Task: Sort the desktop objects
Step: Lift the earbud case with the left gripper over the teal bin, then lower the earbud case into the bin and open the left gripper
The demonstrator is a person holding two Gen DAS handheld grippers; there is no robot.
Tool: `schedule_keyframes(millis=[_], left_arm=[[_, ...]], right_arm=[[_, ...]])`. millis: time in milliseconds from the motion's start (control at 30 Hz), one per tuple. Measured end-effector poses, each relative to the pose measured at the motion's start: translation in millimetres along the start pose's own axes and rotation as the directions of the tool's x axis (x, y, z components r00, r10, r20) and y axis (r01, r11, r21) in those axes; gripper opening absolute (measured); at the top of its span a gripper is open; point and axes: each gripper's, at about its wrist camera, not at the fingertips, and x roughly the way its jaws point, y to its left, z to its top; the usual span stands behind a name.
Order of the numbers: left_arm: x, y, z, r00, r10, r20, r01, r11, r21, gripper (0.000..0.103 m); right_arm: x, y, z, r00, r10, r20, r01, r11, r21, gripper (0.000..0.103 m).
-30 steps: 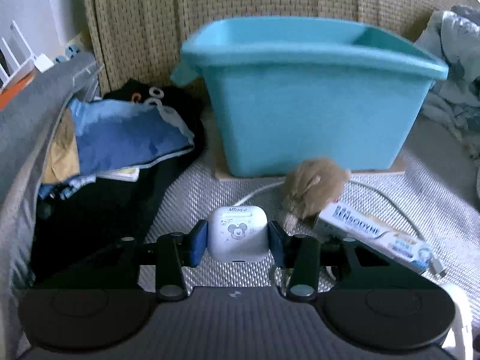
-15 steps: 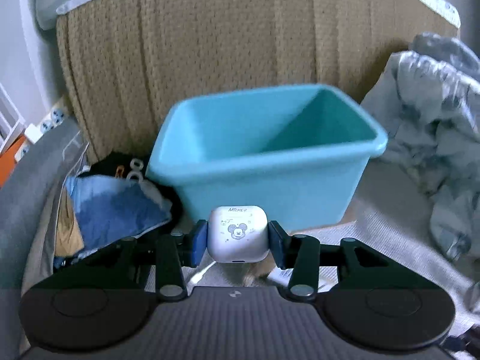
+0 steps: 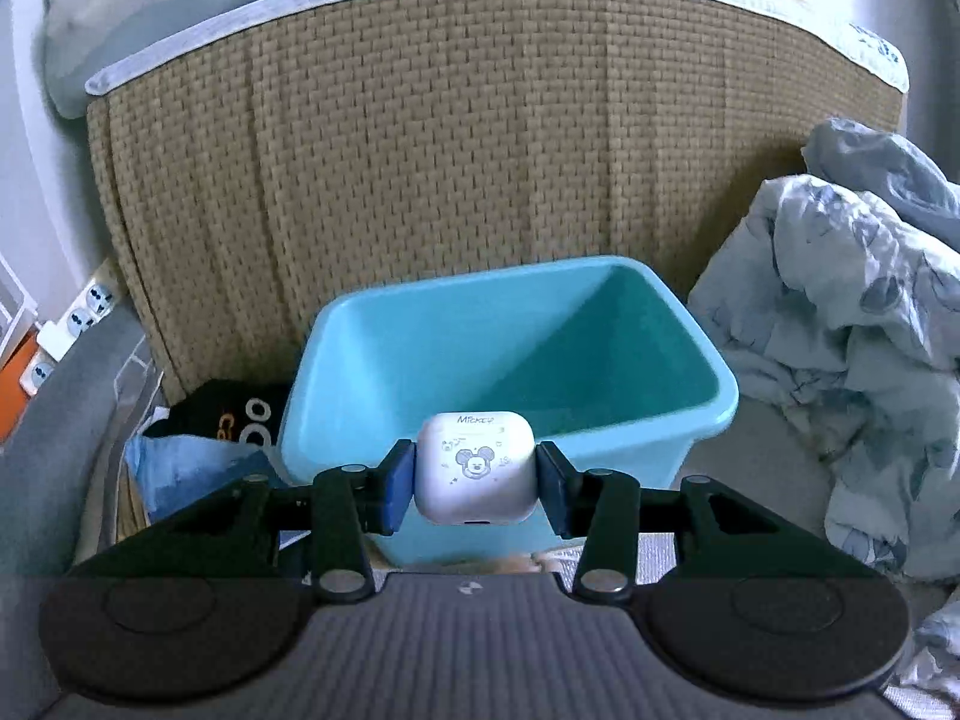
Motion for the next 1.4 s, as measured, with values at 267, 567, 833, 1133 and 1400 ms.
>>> schedule_keyframes(millis=[267, 567, 833, 1133, 1400], left_arm=[[37.3, 5.3, 45.3, 0.996, -0.042, -0.078, 0.038, 0.998, -0.044, 0.047], [102.9, 5.2, 77.0, 0.978, -0.077, -0.193, 0.066, 0.996, -0.059, 0.047], [157.6, 5.7, 73.9, 0.946, -0.108, -0.305, 0.085, 0.992, -0.089, 0.047], [196.8, -4.5, 63.7, 0.905, -0.112, -0.41, 0.091, 0.993, -0.07, 0.047], [207.8, -12.3, 60.4, 0.887, -0.119, -0.447, 0.104, 0.993, -0.058, 0.047]], right_arm=[[0.8, 0.4, 0.3, 1.0, 0.009, 0.002, -0.009, 1.0, 0.002, 0.046], [3.3, -6.5, 1.1, 1.0, 0.02, 0.001, -0.02, 0.999, 0.039, 0.046], [1.5, -5.7, 1.7, 0.995, 0.096, 0.027, -0.097, 0.995, 0.033, 0.047], [4.6, 3.7, -3.7, 0.993, 0.122, 0.01, -0.121, 0.992, -0.023, 0.046], [5.5, -8.3, -1.9, 0.993, 0.114, 0.011, -0.115, 0.992, 0.055, 0.047]])
